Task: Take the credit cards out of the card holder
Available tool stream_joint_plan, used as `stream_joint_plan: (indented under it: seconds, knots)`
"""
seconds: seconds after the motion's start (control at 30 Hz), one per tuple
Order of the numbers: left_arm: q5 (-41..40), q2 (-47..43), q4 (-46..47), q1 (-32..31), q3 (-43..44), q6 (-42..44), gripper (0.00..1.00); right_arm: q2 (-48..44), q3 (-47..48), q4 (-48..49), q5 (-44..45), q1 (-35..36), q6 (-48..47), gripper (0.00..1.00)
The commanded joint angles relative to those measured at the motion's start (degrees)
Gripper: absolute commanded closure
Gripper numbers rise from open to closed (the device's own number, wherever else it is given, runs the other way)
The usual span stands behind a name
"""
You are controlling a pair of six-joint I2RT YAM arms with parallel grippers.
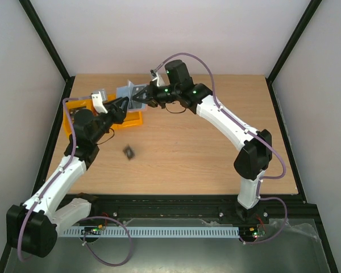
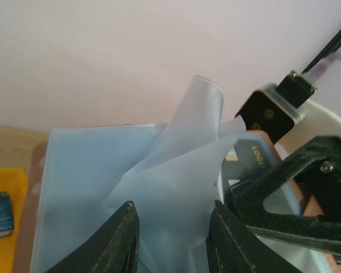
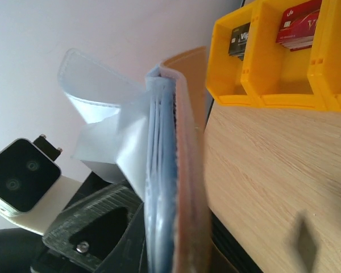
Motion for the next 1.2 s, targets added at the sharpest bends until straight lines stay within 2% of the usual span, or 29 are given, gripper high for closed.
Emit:
stream_joint_plan:
  seconds: [0.0,0.13,0.33,0.5,0.67,0.87,0.93,1.03,1.17]
  knots:
    - [1.09,1.92,2.60,-2.00,-1.01,4.13,0.66,0.17,0.38,4.48,-3.97,0.92,2.04,0.98]
    - [-1.33,1.45,1.16,-0.98,-1.12,4.91,0.66,-0.95,-0.14,-2.09,-0.63,-1.41,-2.80,0.98]
    - [7.05,-1.61,-8.94,-0.48,1.20,13.02,0.58,-3.77,-7.44,-15.98,9.13,-9.50,-16.17,0.98]
    - [12.55,-3.46,-21.40,-0.47,1.83,29.29,0.43,-2.98,-14.66,-23.49,15.29,-11.91,-26.25,0.98]
    - [20.98,-3.22,-37.38,-0.54,1.86,51.23,0.25,-1.01,-23.51,-20.32,7.58,-11.91,-30.07,0.98]
    - [16.78,-2.35,-48.33,-1.33,-2.09,71.63,0.20,2.93,-27.46,-19.16,5.90,-13.24,-33.92,0.97]
    - [14.45,-2.04,-51.07,-1.64,-3.97,78.56,0.20,3.98,-27.45,-19.96,9.18,-14.27,-34.12,0.83]
    - [9.90,-1.95,-54.77,-2.73,-6.34,88.15,0.20,4.06,-25.93,-23.48,18.66,-15.11,-34.78,0.55]
    - [2.48,-1.51,-55.84,-3.61,-10.54,95.70,0.19,2.99,-24.06,-27.69,31.44,-15.25,-34.95,0.34]
